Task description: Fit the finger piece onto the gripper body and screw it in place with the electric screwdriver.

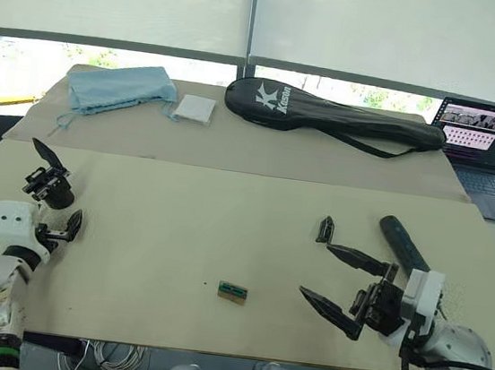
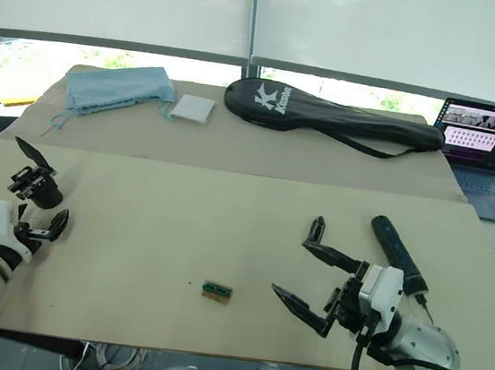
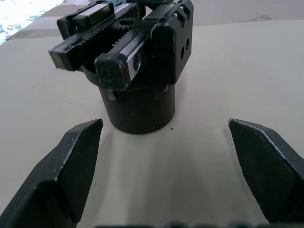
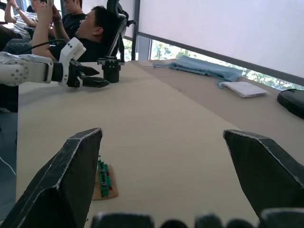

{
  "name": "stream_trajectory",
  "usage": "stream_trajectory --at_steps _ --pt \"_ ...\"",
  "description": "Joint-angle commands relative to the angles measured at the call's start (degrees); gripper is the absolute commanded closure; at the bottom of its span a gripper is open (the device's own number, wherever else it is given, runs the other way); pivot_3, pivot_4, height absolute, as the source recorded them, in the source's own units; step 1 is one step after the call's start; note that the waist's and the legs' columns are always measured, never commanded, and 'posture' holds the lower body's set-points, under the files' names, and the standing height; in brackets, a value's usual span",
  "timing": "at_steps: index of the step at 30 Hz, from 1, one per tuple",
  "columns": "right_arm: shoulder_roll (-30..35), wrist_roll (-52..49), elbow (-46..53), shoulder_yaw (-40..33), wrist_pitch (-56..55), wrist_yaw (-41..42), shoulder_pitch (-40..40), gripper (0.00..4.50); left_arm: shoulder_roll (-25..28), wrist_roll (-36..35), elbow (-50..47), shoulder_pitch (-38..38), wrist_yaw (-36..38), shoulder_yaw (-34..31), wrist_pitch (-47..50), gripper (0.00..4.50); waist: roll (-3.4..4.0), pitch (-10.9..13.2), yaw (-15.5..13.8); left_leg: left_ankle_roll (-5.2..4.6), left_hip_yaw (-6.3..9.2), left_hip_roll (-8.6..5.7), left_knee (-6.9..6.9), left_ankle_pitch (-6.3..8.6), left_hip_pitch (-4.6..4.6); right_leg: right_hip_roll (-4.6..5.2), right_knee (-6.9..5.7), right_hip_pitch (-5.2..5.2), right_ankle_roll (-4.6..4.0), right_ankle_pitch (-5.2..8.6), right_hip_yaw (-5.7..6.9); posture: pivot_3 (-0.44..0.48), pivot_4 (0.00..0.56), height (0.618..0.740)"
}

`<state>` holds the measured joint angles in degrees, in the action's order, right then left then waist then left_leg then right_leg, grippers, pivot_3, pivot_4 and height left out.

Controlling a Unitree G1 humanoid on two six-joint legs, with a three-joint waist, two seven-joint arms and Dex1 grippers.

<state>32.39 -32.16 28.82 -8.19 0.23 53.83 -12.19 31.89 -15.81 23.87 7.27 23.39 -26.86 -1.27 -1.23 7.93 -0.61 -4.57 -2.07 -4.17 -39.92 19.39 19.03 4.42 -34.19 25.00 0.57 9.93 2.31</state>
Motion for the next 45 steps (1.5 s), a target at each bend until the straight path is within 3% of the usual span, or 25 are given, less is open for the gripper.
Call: stream_trajectory --at_steps 1,19,24,26,29,34,40,45 --pt "0.33 1.12 0.98 -1.78 -1.6 -0.8 -0.35 0.02 0.12 1.33 2.95 4.32 -3.1 0.28 -2.22 0.0 0.0 0.0 -0.03 0.02 0.0 0.0 0.0 -0.01 -0.01 -0.01 -0.01 -0.01 0.0 0.0 0.01 0.0 0.15 0.74" --pt "-1.73 3.2 -1.4 -4.3 -8.85 -0.02 -7.42 0.02 1.66 1.43 21.2 17.14 -4.53 1.15 -3.93 0.0 0.07 0.05 -0.08 0.16 0.01 0.01 0.09 -0.04 -0.71 0.01 0.04 -0.73 -0.01 0.01 0.09 0.0 0.15 0.74" --pt "-2.03 3.49 -1.25 -5.21 -9.62 -0.51 -9.09 0.0 2.77 -0.34 24.48 18.39 -2.61 -0.19 -5.1 2.18 0.08 0.05 -0.1 0.16 0.02 0.05 0.1 -0.04 -0.72 0.04 0.03 -0.71 -0.02 0.01 0.09 0.0 0.15 0.74" --pt "-2.13 3.6 -0.76 -5.74 -9.7 -1.13 -9.81 0.0 2.52 -1.98 24.17 18.51 -0.86 -0.95 -5.77 2.15 0.08 0.05 -0.07 0.16 0.01 0.05 0.09 -0.04 -0.72 0.06 0.04 -0.72 -0.02 0.01 0.08 0.0 0.15 0.74" --pt "-3.08 3.52 1.14 -6.41 -9.98 -2.59 -12.12 0.0 0.01 -9.06 16.7 17.0 7.1 -2.07 -0.57 2.15 0.09 0.06 -0.26 0.16 0.02 0.05 0.09 -0.04 -0.71 0.12 0.03 -0.71 -0.02 0.01 0.09 0.0 0.15 0.74" --pt "-3.68 4.33 3.57 -6.46 -10.56 -3.61 -15.48 0.0 0.73 -7.47 1.07 12.56 14.98 5.4 2.3 2.15 -0.04 0.23 -0.43 0.16 0.03 0.05 0.06 -0.04 -0.62 0.13 0.1 -0.72 -0.01 0.01 0.13 0.0 0.15 0.74" --pt "-3.25 4.49 5.59 -6.93 -10.29 -3.73 -18.14 0.0 -4.4 -8.69 -22.73 9.9 20.87 21.37 11.57 2.15 -0.02 0.37 -0.75 0.17 0.05 0.04 0.05 -0.03 -0.61 0.18 0.11 -0.73 -0.01 0.02 0.08 0.0 0.15 0.74" --pt "-3.47 5.42 5.86 -6.54 -11.23 -3.46 -19.69 0.0 -7.59 -6.12 -27.81 9.32 23.76 29.79 13.02 2.15 0.17 0.45 0.44 0.17 0.02 0.09 0.09 -0.03 -0.63 0.07 0.09 -0.68 -0.03 0.05 -0.08 0.0 0.15 0.74"
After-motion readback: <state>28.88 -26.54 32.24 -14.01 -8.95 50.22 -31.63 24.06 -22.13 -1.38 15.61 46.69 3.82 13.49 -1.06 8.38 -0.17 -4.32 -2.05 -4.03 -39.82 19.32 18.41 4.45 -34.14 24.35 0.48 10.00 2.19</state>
